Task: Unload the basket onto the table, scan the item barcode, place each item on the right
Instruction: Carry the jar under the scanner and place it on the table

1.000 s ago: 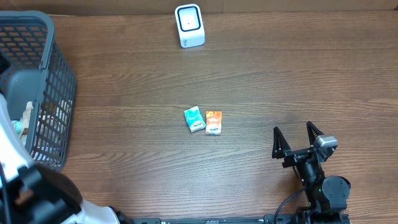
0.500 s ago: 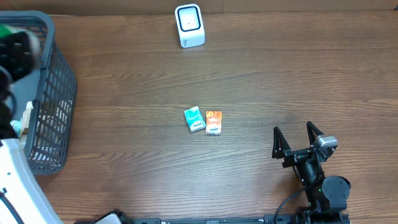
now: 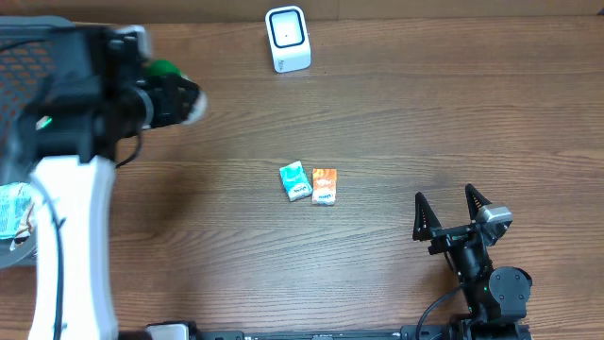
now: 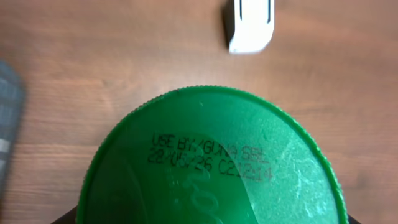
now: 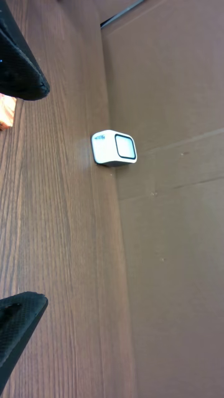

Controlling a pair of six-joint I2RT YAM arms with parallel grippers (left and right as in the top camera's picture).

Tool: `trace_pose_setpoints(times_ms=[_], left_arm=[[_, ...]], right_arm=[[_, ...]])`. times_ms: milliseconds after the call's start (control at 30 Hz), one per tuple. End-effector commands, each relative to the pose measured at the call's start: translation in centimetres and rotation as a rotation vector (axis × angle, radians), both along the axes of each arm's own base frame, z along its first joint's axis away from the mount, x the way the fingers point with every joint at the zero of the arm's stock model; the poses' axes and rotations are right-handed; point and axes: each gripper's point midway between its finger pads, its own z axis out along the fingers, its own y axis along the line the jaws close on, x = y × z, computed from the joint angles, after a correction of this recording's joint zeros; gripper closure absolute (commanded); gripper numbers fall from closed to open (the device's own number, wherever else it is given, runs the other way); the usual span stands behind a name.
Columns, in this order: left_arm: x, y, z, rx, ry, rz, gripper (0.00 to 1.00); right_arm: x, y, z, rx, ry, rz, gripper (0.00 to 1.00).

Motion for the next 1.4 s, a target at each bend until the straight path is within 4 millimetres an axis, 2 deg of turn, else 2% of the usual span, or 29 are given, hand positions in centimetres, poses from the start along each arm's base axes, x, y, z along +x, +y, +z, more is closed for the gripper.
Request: trace_pose_setpoints(times_ms=[0, 133, 367, 467, 600, 700, 833, 1100, 1267, 1367], left_arm=[[1.2, -1.9, -2.8, 0.030, 0.081, -0.032, 0.51], [2.3, -4.5, -8.4, 0.085, 0.222, -0.089, 0.51], [3.4, -6.6, -16.4, 0.191, 0.391, -0.119, 0.52], [4.1, -7.2, -19.4, 0.210, 0.432, -0.119, 0.52], [5.3, -8.0, -21.8, 0.218, 0.430, -0.130, 0.53], [5.9, -8.4, -22.7, 0.216, 0.420, -0.131, 0.53], [5.8, -8.7, -22.8, 0.215, 0.424, -0.133, 0.51], [3.7, -9.6, -23.1, 0.228, 0.492, -0.171, 0.34], [3.2, -9.8, -23.1, 0.228, 0.509, -0.179, 0.32], [3.5, -9.8, -22.1, 0.221, 0.494, -0.176, 0.32]], right_arm=[[0.0, -0.1, -0.1, -0.004, -0.007, -0.008, 0.00], [0.0, -0.1, -0.1, -0.004, -0.007, -0.008, 0.00], [0.0, -0.1, -0.1, -0.004, -0.007, -0.007, 0.00], [0.0, -0.1, -0.1, -0.004, -0.007, -0.008, 0.00], [0.0, -0.1, -0.1, -0.004, -0.007, -0.008, 0.00], [0.0, -0.1, -0.1, -0.004, -0.007, -0.007, 0.00], [0.0, -0.1, -0.1, -0.004, -0.007, -0.008, 0.00], [0.0, -0.1, -0.1, -0.004, -0.007, -0.008, 0.00], [0.0, -0.1, -0.1, -0.004, -0.007, -0.008, 0.00], [0.0, -0.1, -0.1, -0.004, -0.007, -0.008, 0.00]])
